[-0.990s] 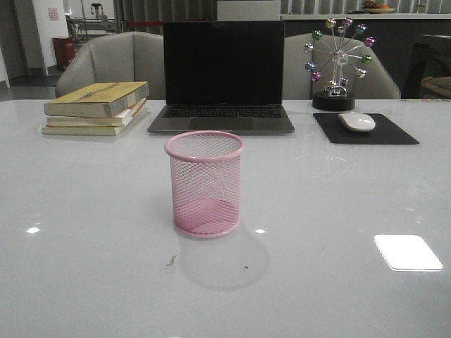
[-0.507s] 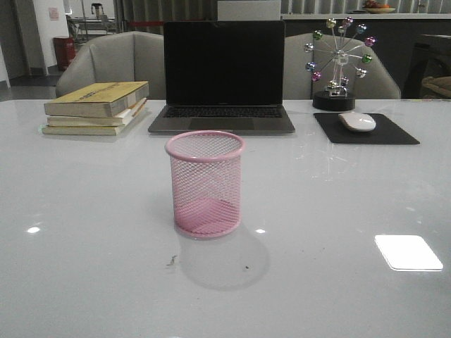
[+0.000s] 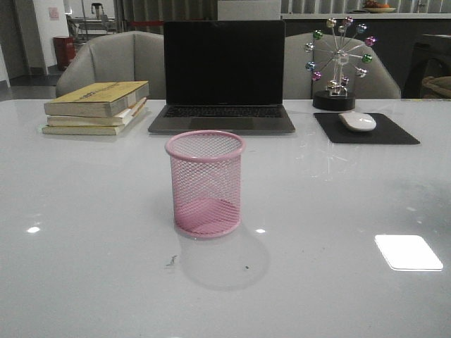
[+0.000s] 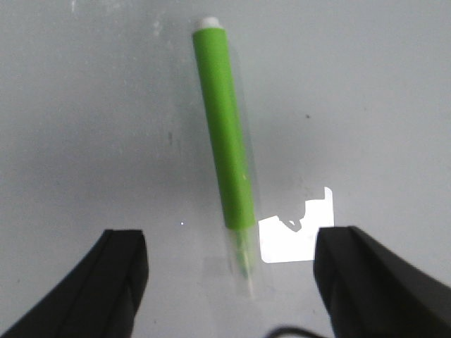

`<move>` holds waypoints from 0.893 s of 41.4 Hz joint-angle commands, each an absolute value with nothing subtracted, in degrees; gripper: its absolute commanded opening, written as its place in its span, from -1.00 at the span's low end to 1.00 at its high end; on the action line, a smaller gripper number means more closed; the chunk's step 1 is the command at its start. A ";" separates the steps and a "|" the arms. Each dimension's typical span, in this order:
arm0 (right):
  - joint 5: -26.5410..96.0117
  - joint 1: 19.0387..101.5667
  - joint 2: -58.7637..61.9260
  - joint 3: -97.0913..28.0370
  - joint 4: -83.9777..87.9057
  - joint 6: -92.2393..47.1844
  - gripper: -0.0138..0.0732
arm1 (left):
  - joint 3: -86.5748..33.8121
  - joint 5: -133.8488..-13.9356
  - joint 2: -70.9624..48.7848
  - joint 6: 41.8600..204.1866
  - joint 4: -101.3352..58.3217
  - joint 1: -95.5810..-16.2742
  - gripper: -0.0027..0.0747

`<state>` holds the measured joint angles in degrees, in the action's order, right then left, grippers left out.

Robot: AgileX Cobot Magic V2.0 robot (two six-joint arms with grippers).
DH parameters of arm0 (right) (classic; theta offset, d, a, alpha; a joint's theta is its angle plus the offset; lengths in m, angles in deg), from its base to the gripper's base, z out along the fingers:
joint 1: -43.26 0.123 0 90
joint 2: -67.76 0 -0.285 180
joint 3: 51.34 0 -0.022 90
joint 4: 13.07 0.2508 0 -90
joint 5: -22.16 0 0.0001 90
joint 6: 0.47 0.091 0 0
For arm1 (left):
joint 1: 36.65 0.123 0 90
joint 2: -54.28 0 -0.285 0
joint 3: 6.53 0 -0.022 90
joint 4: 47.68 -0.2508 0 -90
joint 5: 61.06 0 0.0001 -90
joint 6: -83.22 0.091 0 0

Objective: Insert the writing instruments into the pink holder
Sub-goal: 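Lower the right gripper over the green marker and close on it, then lift the green marker with the right gripper and carry it over the pink holder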

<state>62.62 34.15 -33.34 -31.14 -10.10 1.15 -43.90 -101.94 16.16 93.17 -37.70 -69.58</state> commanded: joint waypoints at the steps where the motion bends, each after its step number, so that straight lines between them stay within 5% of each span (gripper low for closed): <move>1: 60.80 33.91 -34.88 -36.18 -9.02 -1.10 0.68 | -42.23 -97.03 15.63 93.40 -36.73 -70.02 0.44; 29: 66.21 33.91 -49.51 -49.27 -9.02 -3.90 0.67 | -42.23 -97.03 15.63 93.40 -36.73 -70.02 0.24; 37: 66.28 33.91 -49.58 -49.27 -9.02 -3.90 0.20 | -42.23 -97.03 15.63 93.40 -36.73 -70.02 0.24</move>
<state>66.38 34.15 -52.29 -47.65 -9.31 -3.02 -43.90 -101.94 16.16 93.42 -37.70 -69.58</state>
